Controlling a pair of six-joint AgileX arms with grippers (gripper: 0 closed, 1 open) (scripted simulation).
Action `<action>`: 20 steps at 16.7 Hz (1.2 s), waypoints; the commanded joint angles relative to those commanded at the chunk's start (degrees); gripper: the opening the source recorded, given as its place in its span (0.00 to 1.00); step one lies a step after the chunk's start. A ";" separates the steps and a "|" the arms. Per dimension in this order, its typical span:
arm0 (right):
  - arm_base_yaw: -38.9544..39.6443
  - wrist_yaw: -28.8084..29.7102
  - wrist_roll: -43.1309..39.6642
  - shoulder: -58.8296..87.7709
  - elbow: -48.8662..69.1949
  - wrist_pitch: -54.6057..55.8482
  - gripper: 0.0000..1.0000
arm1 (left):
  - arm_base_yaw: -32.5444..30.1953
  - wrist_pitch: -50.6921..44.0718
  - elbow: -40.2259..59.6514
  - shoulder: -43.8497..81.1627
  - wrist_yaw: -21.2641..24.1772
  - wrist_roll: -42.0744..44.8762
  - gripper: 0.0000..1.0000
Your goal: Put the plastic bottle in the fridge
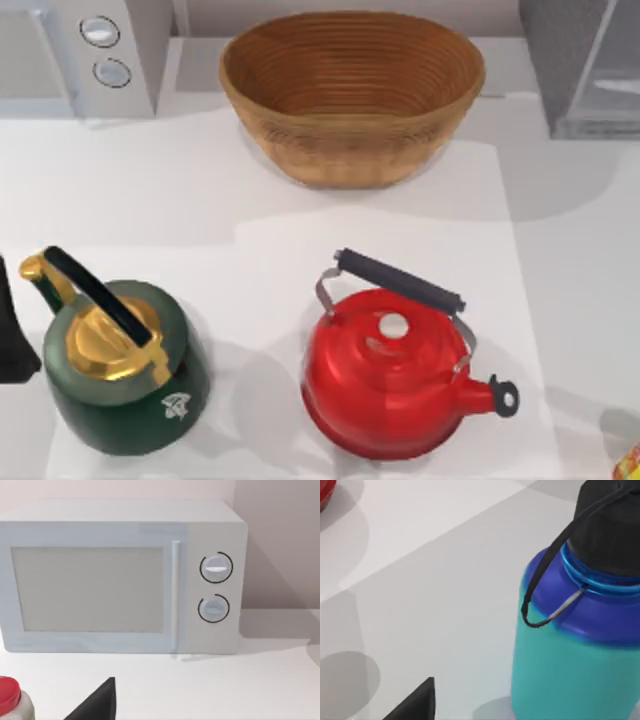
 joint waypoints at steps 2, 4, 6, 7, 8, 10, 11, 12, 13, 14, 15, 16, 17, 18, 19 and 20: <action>1.44 -0.27 3.71 -0.35 -0.77 4.00 1.00 | 0.00 0.00 0.00 0.00 0.00 0.00 1.00; 3.33 -0.47 8.65 -0.56 -2.05 9.65 1.00 | 0.00 0.00 0.00 0.00 0.00 0.00 1.00; 5.47 -0.51 14.30 -0.67 -3.68 16.35 1.00 | 0.00 0.00 0.00 0.00 0.00 0.00 1.00; 6.59 -0.45 17.26 -0.72 -4.54 19.88 1.00 | 0.00 0.00 0.00 0.00 0.00 0.00 1.00; 7.70 -0.34 20.22 -0.76 -5.40 23.40 1.00 | 0.00 0.00 0.00 0.00 0.00 0.00 1.00; 9.83 -0.01 25.80 -0.78 -7.00 30.06 1.00 | 0.00 0.00 0.00 0.00 0.00 0.00 1.00; 10.81 0.19 28.30 -0.76 -7.70 33.06 1.00 | 0.00 0.00 0.00 0.00 0.00 0.00 1.00; 11.68 0.40 30.49 -0.71 -8.32 35.74 1.00 | 0.00 0.00 0.00 0.00 0.00 0.00 1.00; 12.44 0.61 32.37 -0.65 -8.85 38.08 1.00 | 0.00 0.00 0.00 0.00 0.00 0.00 1.00; 13.05 0.79 33.83 -0.56 -9.28 39.93 1.00 | 0.00 0.00 0.00 0.00 0.00 0.00 1.00; 13.49 0.93 34.89 -0.49 -9.60 41.28 1.00 | 0.00 0.00 0.00 0.00 0.00 0.00 1.00; 13.73 1.01 35.44 -0.45 -9.77 41.99 1.00 | 0.00 0.00 0.00 0.00 0.00 0.00 1.00; 13.78 1.03 35.55 -0.44 -9.81 42.14 1.00 | 0.00 0.00 0.00 0.00 0.00 0.00 1.00; 13.78 1.03 35.55 -0.44 -9.81 42.14 1.00 | 0.00 0.00 0.00 0.00 0.00 0.00 1.00; 13.78 1.03 35.55 -0.44 -9.81 42.14 1.00 | 0.00 0.00 0.00 0.00 0.00 0.00 1.00; 13.78 1.03 35.55 -0.44 -9.81 42.14 1.00 | 0.00 0.00 0.00 0.00 0.00 0.00 1.00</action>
